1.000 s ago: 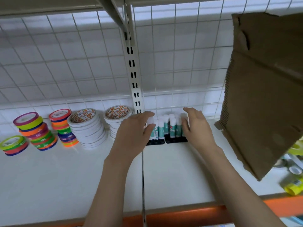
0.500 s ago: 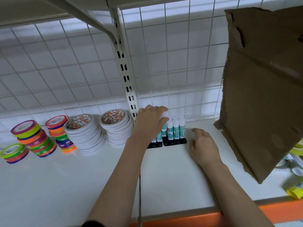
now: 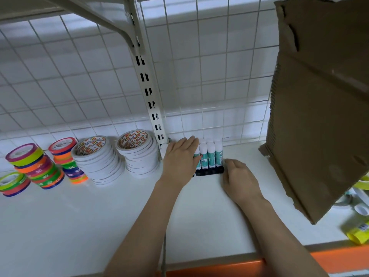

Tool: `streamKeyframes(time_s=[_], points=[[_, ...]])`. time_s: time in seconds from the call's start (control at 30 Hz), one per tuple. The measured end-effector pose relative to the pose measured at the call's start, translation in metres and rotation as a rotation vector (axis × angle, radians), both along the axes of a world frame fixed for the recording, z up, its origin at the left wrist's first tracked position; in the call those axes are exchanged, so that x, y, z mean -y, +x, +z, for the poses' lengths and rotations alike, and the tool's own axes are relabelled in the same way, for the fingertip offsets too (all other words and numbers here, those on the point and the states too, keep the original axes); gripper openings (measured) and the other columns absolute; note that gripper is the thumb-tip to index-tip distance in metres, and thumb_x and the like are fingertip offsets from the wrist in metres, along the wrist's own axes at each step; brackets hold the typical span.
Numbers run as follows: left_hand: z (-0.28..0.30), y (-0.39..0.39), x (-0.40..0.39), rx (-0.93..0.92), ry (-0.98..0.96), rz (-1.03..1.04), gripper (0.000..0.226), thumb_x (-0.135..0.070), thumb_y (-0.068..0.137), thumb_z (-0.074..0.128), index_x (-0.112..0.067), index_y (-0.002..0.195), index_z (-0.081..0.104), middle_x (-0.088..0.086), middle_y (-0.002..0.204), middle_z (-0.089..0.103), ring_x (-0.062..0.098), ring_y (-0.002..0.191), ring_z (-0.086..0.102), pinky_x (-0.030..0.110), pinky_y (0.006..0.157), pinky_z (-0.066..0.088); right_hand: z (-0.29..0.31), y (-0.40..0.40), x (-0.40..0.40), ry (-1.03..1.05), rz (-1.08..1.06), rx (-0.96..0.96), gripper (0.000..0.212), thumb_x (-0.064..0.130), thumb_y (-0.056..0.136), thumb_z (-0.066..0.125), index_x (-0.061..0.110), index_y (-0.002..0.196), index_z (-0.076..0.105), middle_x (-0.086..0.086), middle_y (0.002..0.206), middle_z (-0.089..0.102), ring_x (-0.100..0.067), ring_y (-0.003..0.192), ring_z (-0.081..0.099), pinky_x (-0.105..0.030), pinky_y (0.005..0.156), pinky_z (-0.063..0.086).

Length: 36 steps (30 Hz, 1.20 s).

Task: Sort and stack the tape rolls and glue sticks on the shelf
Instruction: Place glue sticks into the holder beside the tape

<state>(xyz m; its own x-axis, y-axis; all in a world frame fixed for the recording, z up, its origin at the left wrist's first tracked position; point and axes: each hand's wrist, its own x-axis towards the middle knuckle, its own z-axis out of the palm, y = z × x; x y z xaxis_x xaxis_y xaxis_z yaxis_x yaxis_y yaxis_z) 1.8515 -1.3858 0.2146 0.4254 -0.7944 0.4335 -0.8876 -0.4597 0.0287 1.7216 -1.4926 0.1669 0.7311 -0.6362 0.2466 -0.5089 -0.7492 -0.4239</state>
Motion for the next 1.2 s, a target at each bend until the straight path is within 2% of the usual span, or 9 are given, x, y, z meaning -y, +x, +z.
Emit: streamKeyframes(time_s=[0.13,0.47,0.57,0.67,0.73,0.83,0.93,1.03,1.2], points=[[0.000,-0.003,-0.002,0.002,0.209,0.083,0.058,-0.037,0.100,0.032,-0.018,0.150,0.010,-0.006,0.157,0.012,0.015,0.144,0.010,0.038,0.117,0.000,0.003,-0.001,-0.002,0.001,0.015,-0.020,0.035,0.007,0.092,0.039,0.007,0.124,0.052,-0.008,0.120,0.056,-0.025,0.111,0.047,-0.025,0.087,0.034],[0.023,-0.013,-0.012,0.015,0.352,0.075,0.073,-0.036,0.098,0.037,-0.009,0.148,-0.009,0.004,0.158,-0.002,0.019,0.145,-0.001,0.040,0.118,-0.002,0.013,-0.001,-0.008,0.131,0.008,0.020,0.028,0.014,0.092,0.046,0.004,0.118,0.047,-0.013,0.119,0.053,-0.029,0.110,0.046,-0.025,0.075,0.031],[0.025,-0.017,-0.031,-0.013,0.231,0.044,0.070,-0.030,0.095,0.044,-0.004,0.149,0.007,0.009,0.155,0.018,0.022,0.142,0.017,0.038,0.116,0.009,0.027,0.001,-0.027,0.147,-0.001,0.106,0.040,0.016,0.093,0.049,0.003,0.130,0.043,-0.013,0.126,0.050,-0.030,0.116,0.044,-0.031,0.085,0.039],[0.015,-0.021,-0.062,-0.016,0.089,0.002,0.055,-0.032,0.078,0.051,-0.002,0.125,0.056,0.009,0.117,0.063,0.025,0.106,0.061,0.037,0.092,0.046,0.034,0.005,-0.056,0.098,0.028,0.131,0.042,0.016,0.093,0.048,0.000,0.131,0.042,-0.014,0.127,0.050,-0.030,0.118,0.043,-0.033,0.091,0.038],[0.005,-0.022,-0.088,-0.025,0.089,0.029,0.049,-0.035,0.074,0.049,-0.008,0.111,0.066,0.002,0.098,0.068,0.022,0.089,0.066,0.031,0.083,0.048,0.034,0.010,-0.079,0.043,0.070,0.129,0.042,0.015,0.092,0.048,0.000,0.131,0.043,-0.016,0.126,0.050,-0.032,0.117,0.044,-0.034,0.094,0.038],[-0.010,-0.020,-0.135,-0.140,0.136,0.087,0.040,-0.031,0.085,0.050,-0.013,0.119,0.060,0.001,0.110,0.063,0.023,0.102,0.062,0.036,0.093,0.042,0.028,0.019,-0.122,-0.033,0.166,0.119,0.043,0.011,0.088,0.054,-0.003,0.128,0.049,-0.020,0.121,0.054,-0.037,0.113,0.049,-0.038,0.098,0.040],[-0.025,0.001,-0.193,-0.168,0.225,0.180,0.043,-0.039,0.098,0.034,-0.024,0.138,0.040,-0.007,0.138,0.043,0.017,0.126,0.040,0.031,0.103,0.024,0.017,0.034,-0.171,-0.085,0.182,0.125,0.033,0.012,0.077,0.052,-0.004,0.105,0.062,-0.019,0.094,0.064,-0.039,0.086,0.061,-0.039,0.078,0.052],[-0.034,0.028,-0.265,-0.252,0.211,0.238,0.049,-0.045,0.094,0.025,-0.028,0.136,0.042,-0.010,0.139,0.043,0.014,0.128,0.039,0.029,0.101,0.026,0.009,0.053,-0.223,-0.085,0.192,0.082,0.038,0.011,0.065,0.058,-0.006,0.098,0.065,-0.021,0.088,0.066,-0.039,0.079,0.065,-0.043,0.071,0.057],[-0.027,0.084,-0.389,-0.320,0.149,0.327,0.064,-0.052,0.083,0.020,-0.022,0.129,0.051,-0.004,0.133,0.050,0.019,0.123,0.045,0.034,0.098,0.034,0.010,0.096,-0.313,-0.063,0.197,0.062,0.040,0.013,0.069,0.055,-0.006,0.102,0.065,-0.021,0.094,0.066,-0.040,0.084,0.065,-0.043,0.075,0.055]])
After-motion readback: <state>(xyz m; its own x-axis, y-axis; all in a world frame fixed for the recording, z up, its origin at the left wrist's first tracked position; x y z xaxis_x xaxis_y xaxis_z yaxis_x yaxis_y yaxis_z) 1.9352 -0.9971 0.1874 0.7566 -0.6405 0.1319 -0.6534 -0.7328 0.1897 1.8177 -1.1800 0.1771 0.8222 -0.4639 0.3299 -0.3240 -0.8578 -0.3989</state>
